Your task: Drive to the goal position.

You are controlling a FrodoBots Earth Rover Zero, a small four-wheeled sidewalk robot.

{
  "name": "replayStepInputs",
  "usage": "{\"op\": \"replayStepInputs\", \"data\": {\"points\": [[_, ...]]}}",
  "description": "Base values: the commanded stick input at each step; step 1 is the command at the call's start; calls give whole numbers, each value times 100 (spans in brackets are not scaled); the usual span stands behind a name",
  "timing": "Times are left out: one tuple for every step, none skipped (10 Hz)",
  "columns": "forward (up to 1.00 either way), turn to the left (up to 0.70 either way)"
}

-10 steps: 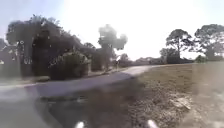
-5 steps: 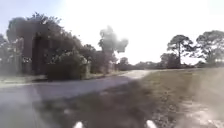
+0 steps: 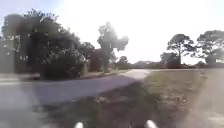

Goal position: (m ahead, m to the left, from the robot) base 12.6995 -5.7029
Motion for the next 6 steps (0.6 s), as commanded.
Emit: {"op": "replayStepInputs", "data": {"points": [[100,38],[100,38],[100,40],[100,40],[100,40],[100,40]]}}
